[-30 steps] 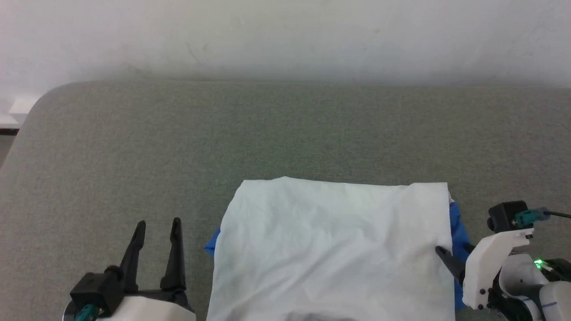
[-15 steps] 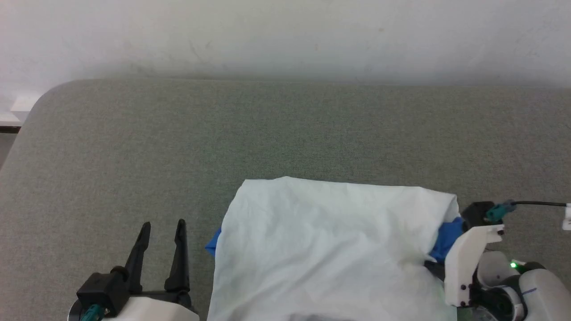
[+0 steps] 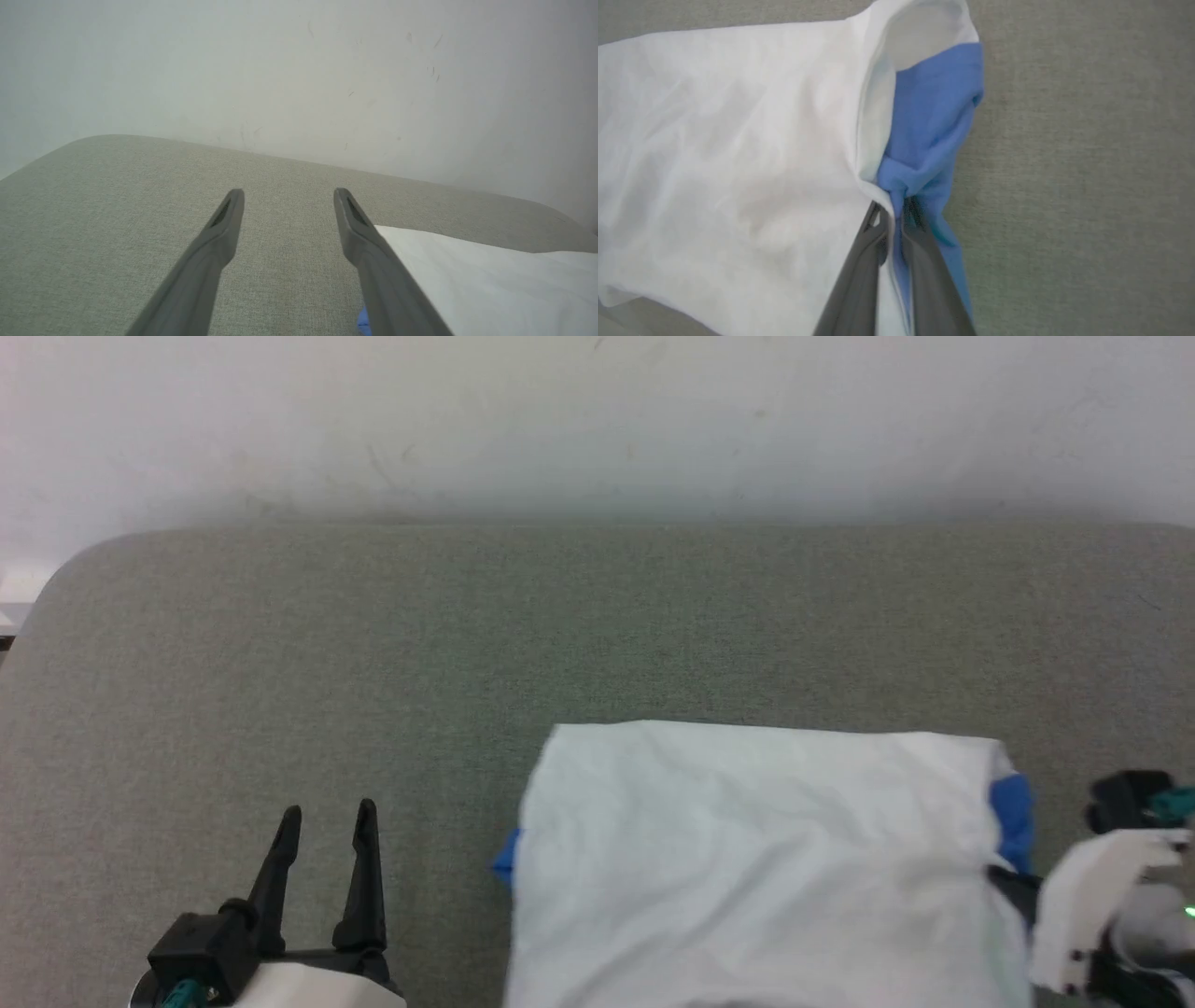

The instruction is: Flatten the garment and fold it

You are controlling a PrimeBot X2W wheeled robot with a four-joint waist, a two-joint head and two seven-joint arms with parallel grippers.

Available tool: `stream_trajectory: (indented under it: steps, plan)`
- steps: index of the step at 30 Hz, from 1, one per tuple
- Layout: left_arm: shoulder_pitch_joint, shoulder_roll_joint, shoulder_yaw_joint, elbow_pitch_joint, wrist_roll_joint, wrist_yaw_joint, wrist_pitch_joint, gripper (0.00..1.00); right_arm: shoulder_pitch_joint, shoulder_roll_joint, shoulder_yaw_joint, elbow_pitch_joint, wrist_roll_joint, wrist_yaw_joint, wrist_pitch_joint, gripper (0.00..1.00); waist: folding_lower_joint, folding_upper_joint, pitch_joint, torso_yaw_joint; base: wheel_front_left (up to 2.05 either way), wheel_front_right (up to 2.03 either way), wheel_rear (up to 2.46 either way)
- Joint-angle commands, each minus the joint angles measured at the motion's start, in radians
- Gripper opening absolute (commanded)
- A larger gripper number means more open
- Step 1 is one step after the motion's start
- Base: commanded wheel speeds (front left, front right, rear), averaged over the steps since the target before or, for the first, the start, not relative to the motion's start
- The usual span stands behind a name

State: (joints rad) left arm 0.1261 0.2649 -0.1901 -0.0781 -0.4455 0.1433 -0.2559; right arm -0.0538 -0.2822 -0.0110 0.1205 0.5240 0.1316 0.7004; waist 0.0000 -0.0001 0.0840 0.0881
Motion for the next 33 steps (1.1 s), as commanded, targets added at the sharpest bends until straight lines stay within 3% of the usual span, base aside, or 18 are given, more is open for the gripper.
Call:
stream_trajectory:
  steps: [1, 6, 10, 16, 20, 23, 27, 28, 29, 30, 31, 33]
  plan:
    - [0.011, 0.007, 0.003, -0.005, 0.003, 0.007, -0.002, 1.00, 0.030, -0.015, -0.045, -0.010, -0.015, -0.001, 0.001, 0.00, 0.0000, 0.0001, -0.004, -0.008, 0.00, 0.00, 0.00]
    - [0.012, 0.010, 0.004, -0.010, 0.001, 0.012, -0.001, 1.00, 0.085, -0.023, -0.189, -0.049, -0.047, -0.001, 0.021, 0.00, 0.0000, 0.0001, -0.002, -0.019, 0.00, 0.00, 0.00]
    - [0.011, 0.011, 0.004, -0.007, -0.002, 0.012, -0.001, 1.00, 0.072, 0.032, -0.215, -0.093, 0.014, -0.001, 0.079, 0.00, 0.0000, 0.0001, -0.006, -0.025, 0.00, 0.00, 0.00]
    - [0.010, 0.011, -0.006, 0.003, -0.005, 0.010, 0.003, 1.00, 0.025, 0.156, -0.134, -0.189, 0.247, -0.001, 0.241, 0.00, 0.0000, 0.0001, -0.028, -0.021, 0.00, 0.00, 0.00]
    - [0.007, 0.012, -0.011, 0.006, -0.007, 0.008, 0.005, 1.00, -0.008, 0.203, -0.048, -0.191, 0.342, -0.001, 0.280, 0.00, 0.0000, 0.0001, -0.035, -0.012, 0.00, 0.00, 0.00]
    - [0.001, 0.010, -0.016, 0.009, -0.010, 0.005, 0.005, 1.00, -0.037, 0.219, 0.039, -0.142, 0.340, -0.001, 0.249, 0.00, 0.0000, 0.0001, -0.034, 0.001, 0.00, 0.00, 0.00]
    - [-0.013, 0.006, -0.025, 0.016, -0.010, 0.000, 0.005, 1.00, -0.090, 0.228, 0.152, -0.033, 0.298, -0.001, 0.127, 0.00, 0.0000, 0.0001, -0.025, 0.022, 0.00, 0.00, 0.00]
    - [-0.015, 0.004, -0.028, 0.018, -0.010, -0.002, 0.005, 1.00, -0.103, 0.230, 0.176, -0.002, 0.301, -0.001, 0.095, 0.14, 0.0000, 0.0001, -0.023, 0.027, 0.00, 0.00, 0.00]
    - [-0.018, 0.003, -0.030, 0.021, -0.010, -0.003, 0.004, 1.00, -0.118, 0.231, 0.199, 0.027, 0.303, -0.001, 0.057, 0.46, 0.0000, 0.0001, -0.021, 0.031, 0.00, 0.00, 0.00]
    - [-0.019, 0.002, -0.031, 0.024, -0.011, -0.004, 0.004, 1.00, -0.131, 0.231, 0.225, 0.056, 0.308, -0.001, 0.022, 0.86, 0.0000, 0.0001, -0.018, 0.035, 0.00, 0.00, 0.00]
    - [-0.020, 0.000, -0.032, 0.028, -0.012, -0.005, 0.004, 1.00, -0.144, 0.231, 0.256, 0.083, 0.318, -0.001, -0.005, 1.00, 0.0000, 0.0001, -0.016, 0.038, 0.00, 0.00, 0.00]
    - [-0.023, -0.001, -0.033, 0.035, -0.013, -0.006, 0.003, 1.00, -0.171, 0.231, 0.314, 0.124, 0.333, -0.001, -0.057, 1.00, 0.0000, 0.0001, -0.013, 0.042, 0.00, 0.00, 0.00]
